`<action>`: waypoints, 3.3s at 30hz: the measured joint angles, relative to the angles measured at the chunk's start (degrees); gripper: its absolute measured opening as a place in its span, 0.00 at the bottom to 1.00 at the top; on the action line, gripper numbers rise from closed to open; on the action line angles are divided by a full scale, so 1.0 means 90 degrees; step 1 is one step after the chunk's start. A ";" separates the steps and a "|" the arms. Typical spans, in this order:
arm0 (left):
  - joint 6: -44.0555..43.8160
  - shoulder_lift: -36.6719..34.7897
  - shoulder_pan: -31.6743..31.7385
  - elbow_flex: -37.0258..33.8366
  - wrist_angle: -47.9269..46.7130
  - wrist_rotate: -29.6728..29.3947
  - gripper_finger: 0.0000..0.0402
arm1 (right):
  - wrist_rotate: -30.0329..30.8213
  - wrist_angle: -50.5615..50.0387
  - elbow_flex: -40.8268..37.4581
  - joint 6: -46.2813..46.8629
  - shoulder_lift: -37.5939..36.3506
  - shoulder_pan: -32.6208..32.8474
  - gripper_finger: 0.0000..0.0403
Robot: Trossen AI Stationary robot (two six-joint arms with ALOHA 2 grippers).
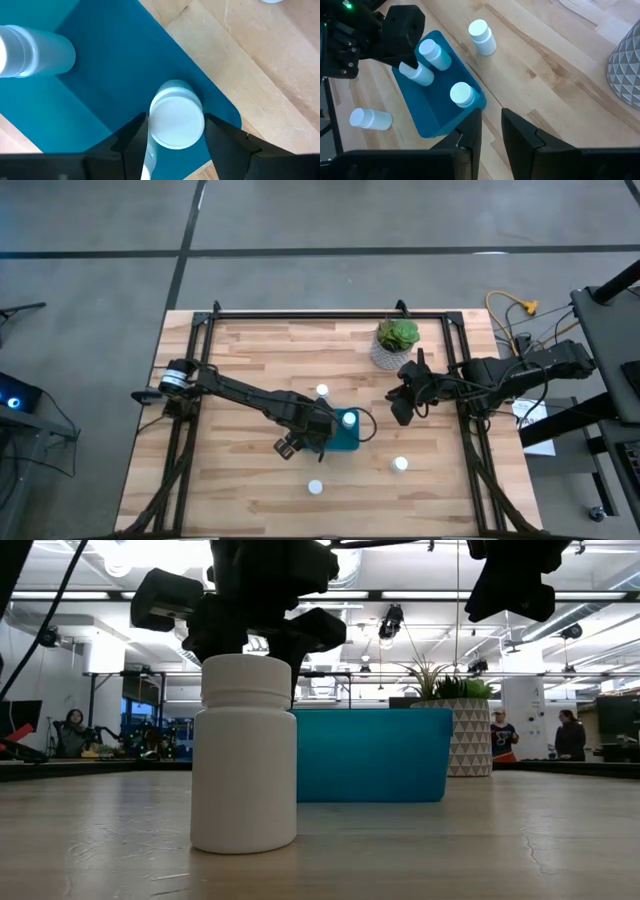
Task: Pick and place pill bottles into a basket
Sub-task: Put the white pill bottle into the blue bin
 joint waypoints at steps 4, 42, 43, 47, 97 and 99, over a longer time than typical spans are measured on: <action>-0.0001 0.0000 0.0018 0.0000 0.0001 0.0030 0.43 | 0.0000 0.0000 0.0000 0.0003 0.0000 0.0000 0.17; -0.1100 -0.0735 0.0207 0.0727 -0.0036 -0.0153 0.44 | -0.0129 -0.0015 0.0000 -0.0008 -0.0002 0.0000 0.17; -0.1347 -0.0813 0.0244 0.0758 0.0022 -0.0181 0.44 | -0.0176 -0.0015 0.0000 -0.0008 -0.0002 0.0000 0.17; -0.2353 -0.1184 0.0327 0.0730 0.0062 -0.0594 0.44 | -0.0616 -0.0008 0.0000 -0.0369 -0.0002 0.0000 0.17; -0.6548 -0.2399 -0.1180 -0.0192 0.0520 -0.2617 0.44 | -0.2174 -0.2886 0.2331 0.3644 0.3295 0.1656 0.56; -0.6546 -0.2399 -0.1182 -0.0192 0.0526 -0.2617 0.44 | -0.2234 -0.2883 0.2329 0.3761 0.3419 0.1657 0.56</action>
